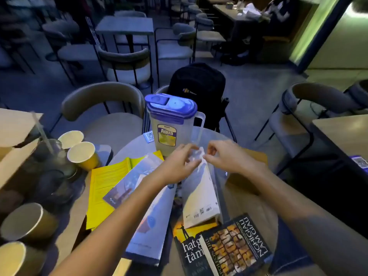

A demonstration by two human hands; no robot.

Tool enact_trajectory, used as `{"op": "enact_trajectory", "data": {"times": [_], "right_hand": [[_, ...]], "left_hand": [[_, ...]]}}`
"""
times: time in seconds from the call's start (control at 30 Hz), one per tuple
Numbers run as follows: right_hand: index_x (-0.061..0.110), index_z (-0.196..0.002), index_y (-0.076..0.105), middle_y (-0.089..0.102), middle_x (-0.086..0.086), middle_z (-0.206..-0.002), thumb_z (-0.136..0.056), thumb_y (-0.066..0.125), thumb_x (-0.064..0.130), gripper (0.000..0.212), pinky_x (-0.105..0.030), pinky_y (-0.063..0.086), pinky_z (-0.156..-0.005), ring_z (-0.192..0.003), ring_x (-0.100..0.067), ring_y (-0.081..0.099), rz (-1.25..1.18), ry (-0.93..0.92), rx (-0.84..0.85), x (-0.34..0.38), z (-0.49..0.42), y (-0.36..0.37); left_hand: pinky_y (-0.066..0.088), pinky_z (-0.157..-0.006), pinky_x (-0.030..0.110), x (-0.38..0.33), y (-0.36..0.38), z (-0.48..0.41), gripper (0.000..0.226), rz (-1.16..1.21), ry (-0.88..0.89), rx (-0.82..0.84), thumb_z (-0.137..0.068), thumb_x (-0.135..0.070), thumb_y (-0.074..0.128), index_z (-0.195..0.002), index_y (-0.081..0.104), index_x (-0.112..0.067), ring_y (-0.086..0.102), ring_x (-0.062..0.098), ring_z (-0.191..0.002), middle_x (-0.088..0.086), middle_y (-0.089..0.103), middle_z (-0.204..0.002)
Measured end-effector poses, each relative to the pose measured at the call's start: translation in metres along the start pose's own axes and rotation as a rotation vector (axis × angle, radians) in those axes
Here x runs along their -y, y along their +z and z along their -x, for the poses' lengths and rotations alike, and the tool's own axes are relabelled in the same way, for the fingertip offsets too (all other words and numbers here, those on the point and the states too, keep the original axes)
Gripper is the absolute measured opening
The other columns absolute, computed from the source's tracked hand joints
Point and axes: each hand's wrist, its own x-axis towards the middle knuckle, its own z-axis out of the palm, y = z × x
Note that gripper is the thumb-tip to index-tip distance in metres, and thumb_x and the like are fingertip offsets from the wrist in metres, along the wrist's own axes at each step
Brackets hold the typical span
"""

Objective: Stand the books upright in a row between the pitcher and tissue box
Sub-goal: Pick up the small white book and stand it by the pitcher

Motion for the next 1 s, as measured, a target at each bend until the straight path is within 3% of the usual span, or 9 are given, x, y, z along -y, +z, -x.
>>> {"op": "enact_trajectory", "data": {"times": [0.2, 0.33, 0.4, 0.47, 0.6, 0.7, 0.87, 1.0], "right_hand": [[0.018, -0.113, 0.062, 0.067, -0.001, -0.105, -0.101, 0.051, 0.024, 0.017, -0.035, 0.049, -0.079, -0.091, -0.018, 0.061, -0.074, -0.129, -0.173, -0.019, -0.017, 0.036], [0.023, -0.132, 0.055, 0.059, -0.001, -0.124, -0.09, 0.05, 0.003, 0.047, -0.042, 0.051, -0.092, -0.105, -0.021, 0.06, 0.013, -0.219, -0.124, -0.032, -0.025, 0.052], [0.023, -0.134, 0.054, 0.053, 0.003, -0.128, -0.088, 0.054, 0.001, 0.052, -0.037, 0.049, -0.096, -0.109, -0.017, 0.056, 0.062, -0.265, -0.128, -0.034, -0.02, 0.058], [0.02, -0.127, 0.06, 0.049, 0.003, -0.127, -0.089, 0.058, 0.004, 0.042, -0.03, 0.044, -0.098, -0.112, -0.015, 0.053, 0.041, -0.309, -0.147, -0.032, -0.01, 0.064], [0.02, -0.117, 0.064, 0.048, -0.001, -0.131, -0.093, 0.064, 0.013, 0.025, -0.024, 0.047, -0.089, -0.106, -0.019, 0.058, -0.047, -0.299, -0.189, -0.033, 0.004, 0.069], [0.026, -0.118, 0.062, 0.045, 0.004, -0.135, -0.098, 0.06, 0.017, 0.022, -0.029, 0.048, -0.094, -0.108, -0.015, 0.056, -0.045, -0.315, -0.182, -0.036, 0.011, 0.066], [0.025, -0.103, 0.064, 0.05, 0.006, -0.122, -0.091, 0.066, 0.016, 0.016, -0.038, 0.054, -0.092, -0.101, -0.018, 0.06, -0.012, -0.402, -0.182, -0.033, 0.012, 0.055], [0.018, -0.099, 0.065, 0.051, 0.002, -0.115, -0.085, 0.072, 0.011, 0.017, -0.034, 0.057, -0.082, -0.093, -0.017, 0.061, -0.041, -0.456, -0.251, -0.028, 0.014, 0.041]], "left_hand": [[0.04, -0.106, 0.034, 0.008, 0.034, 0.003, 0.064, 0.04, -0.059, -0.129, -0.099, -0.052, 0.048, -0.154, 0.03, -0.025, 0.049, 0.023, -0.131, 0.008, 0.038, -0.15], [0.034, -0.103, 0.033, 0.006, 0.046, 0.012, 0.074, 0.045, -0.052, -0.166, -0.09, -0.073, 0.042, -0.153, 0.029, -0.037, 0.038, 0.021, -0.143, 0.008, 0.041, -0.153], [0.039, -0.109, 0.039, -0.001, 0.059, 0.02, 0.087, 0.024, -0.067, -0.207, -0.078, -0.086, 0.039, -0.15, 0.037, -0.036, 0.047, 0.022, -0.137, 0.006, 0.05, -0.148], [0.048, -0.103, 0.046, -0.011, 0.072, 0.03, 0.09, 0.005, -0.118, -0.193, -0.072, -0.09, 0.04, -0.142, 0.046, -0.033, 0.058, 0.025, -0.123, 0.007, 0.062, -0.133], [0.053, -0.086, 0.04, -0.031, 0.083, 0.051, 0.063, -0.04, -0.116, -0.146, -0.078, -0.062, 0.056, -0.127, 0.051, -0.024, 0.06, 0.025, -0.106, 0.007, 0.064, -0.116], [0.047, -0.067, 0.031, -0.037, 0.081, 0.061, 0.044, -0.084, -0.084, -0.106, -0.084, -0.044, 0.061, -0.119, 0.049, -0.021, 0.058, 0.021, -0.094, 0.004, 0.06, -0.103], [0.042, -0.057, 0.031, -0.043, 0.082, 0.067, 0.029, -0.235, -0.07, -0.144, -0.087, -0.038, 0.056, -0.103, 0.05, -0.016, 0.059, 0.023, -0.079, 0.01, 0.063, -0.091], [0.044, -0.057, 0.033, -0.047, 0.075, 0.067, 0.017, -0.269, -0.027, -0.24, -0.087, -0.03, 0.053, -0.094, 0.054, -0.014, 0.059, 0.027, -0.075, 0.009, 0.063, -0.086]]}}
